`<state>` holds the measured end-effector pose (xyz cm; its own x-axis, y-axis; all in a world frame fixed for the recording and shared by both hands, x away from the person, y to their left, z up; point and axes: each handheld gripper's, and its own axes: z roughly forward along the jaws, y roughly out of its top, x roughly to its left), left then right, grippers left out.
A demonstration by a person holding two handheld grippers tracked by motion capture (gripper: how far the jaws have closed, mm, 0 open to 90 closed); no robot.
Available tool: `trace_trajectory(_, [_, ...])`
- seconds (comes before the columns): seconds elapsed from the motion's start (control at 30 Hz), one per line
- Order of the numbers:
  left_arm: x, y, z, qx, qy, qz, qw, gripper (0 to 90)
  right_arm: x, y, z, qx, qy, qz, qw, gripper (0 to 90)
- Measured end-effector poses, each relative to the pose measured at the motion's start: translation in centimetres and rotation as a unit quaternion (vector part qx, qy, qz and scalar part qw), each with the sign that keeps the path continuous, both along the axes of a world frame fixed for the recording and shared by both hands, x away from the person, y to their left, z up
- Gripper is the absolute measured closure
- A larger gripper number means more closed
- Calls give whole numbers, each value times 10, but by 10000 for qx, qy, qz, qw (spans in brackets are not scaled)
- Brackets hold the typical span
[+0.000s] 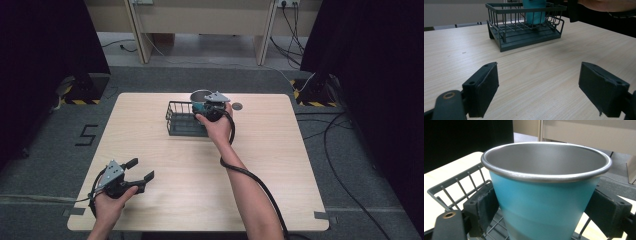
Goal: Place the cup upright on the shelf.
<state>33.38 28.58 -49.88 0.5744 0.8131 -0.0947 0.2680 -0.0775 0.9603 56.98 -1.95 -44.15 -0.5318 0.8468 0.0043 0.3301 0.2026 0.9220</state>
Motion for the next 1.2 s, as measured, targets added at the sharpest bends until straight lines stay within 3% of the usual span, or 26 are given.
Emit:
trace_trajectory(0.37, [0,-1,0,18,3,-15,10000,159,-1,1,-1,-185,64,72,9998,149])
trace_trajectory(1.2, [1,-2,0,14,-5,-14,10000,159,-20,-7,5,-127,205,133,9996,147])
